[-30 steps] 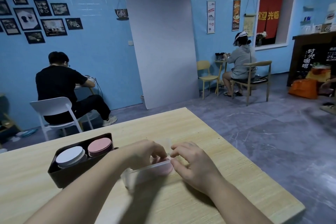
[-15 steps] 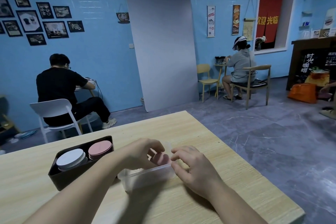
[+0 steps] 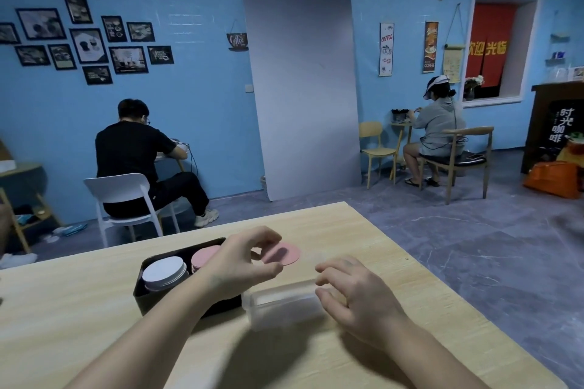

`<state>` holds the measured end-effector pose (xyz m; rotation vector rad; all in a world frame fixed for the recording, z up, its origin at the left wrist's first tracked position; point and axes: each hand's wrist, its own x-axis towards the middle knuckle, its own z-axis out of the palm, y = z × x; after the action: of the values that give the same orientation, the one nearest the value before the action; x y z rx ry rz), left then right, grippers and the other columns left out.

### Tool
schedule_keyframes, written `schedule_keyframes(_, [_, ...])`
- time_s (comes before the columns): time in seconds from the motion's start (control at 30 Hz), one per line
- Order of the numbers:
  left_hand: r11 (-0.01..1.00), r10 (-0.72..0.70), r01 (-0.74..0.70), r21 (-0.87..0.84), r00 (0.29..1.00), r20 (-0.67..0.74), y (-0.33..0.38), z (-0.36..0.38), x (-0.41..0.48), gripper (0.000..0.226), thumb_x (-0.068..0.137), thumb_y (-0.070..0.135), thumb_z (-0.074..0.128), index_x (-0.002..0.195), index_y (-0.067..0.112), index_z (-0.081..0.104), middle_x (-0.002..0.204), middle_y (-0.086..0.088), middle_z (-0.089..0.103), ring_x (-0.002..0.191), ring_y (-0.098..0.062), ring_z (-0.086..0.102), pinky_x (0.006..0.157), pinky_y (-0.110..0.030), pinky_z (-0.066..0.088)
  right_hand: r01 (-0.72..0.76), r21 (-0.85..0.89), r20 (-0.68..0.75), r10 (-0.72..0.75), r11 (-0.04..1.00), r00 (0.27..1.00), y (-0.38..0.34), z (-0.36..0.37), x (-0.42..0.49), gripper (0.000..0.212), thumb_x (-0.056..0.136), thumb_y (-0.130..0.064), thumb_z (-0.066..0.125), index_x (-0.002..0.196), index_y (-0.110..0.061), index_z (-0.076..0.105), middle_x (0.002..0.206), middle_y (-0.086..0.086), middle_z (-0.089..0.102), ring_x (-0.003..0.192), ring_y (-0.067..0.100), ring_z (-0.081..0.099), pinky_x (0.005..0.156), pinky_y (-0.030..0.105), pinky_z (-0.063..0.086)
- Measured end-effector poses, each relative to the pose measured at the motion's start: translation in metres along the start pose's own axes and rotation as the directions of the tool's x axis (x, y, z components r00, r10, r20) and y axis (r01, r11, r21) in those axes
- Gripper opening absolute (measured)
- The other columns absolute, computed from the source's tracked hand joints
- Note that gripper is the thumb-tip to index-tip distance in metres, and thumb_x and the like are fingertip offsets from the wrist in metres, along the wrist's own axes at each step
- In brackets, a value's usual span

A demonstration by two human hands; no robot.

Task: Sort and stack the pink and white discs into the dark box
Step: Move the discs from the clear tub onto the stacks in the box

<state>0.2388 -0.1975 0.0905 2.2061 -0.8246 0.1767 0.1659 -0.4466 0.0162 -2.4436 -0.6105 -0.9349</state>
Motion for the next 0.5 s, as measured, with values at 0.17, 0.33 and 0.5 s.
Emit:
schedule_keyframes(0.17, [0.992,-0.005,0.021,0.123,0.992,-0.129,-0.018,-0.027,-0.017,0.033,0.071,0.054,0.067,0.097,0.033,0.068,0.098,0.019,0.068,0.098,-0.004,0.063,0.085,-0.027,0.054,0.053,-0.060,0.014,-0.052,0.997,0.999,-0.021,0.008,0.018,0.012,0.092,-0.036,0.058,0.087,-0.027,0.063,0.100,-0.017,0.066,0.096,0.008,0.059,0.069,0.029,0.053])
schedule_keyframes(0.33, [0.969,0.007,0.041,0.246,0.982,-0.191,-0.047,-0.049,-0.033,0.020,0.077,0.047,0.067,0.077,0.029,0.059,0.083,0.011,0.064,0.089,-0.010,0.061,0.082,-0.039,0.055,0.088,-0.097,0.031,-0.086,0.991,0.996,-0.043,0.025,0.035,0.013,0.091,-0.039,0.056,0.084,-0.028,0.061,0.093,-0.018,0.065,0.088,0.010,0.060,0.058,0.027,0.051])
schedule_keyframes(0.5, [0.941,-0.029,0.098,0.325,0.977,-0.210,-0.068,-0.060,-0.044,0.025,0.080,0.052,0.063,0.076,0.028,0.057,0.080,0.014,0.062,0.083,-0.005,0.056,0.071,-0.026,0.045,0.077,-0.143,0.060,-0.069,0.987,0.996,-0.054,0.040,0.038,0.020,0.093,-0.042,0.052,0.080,-0.028,0.059,0.086,-0.016,0.063,0.083,0.010,0.057,0.060,0.030,0.050])
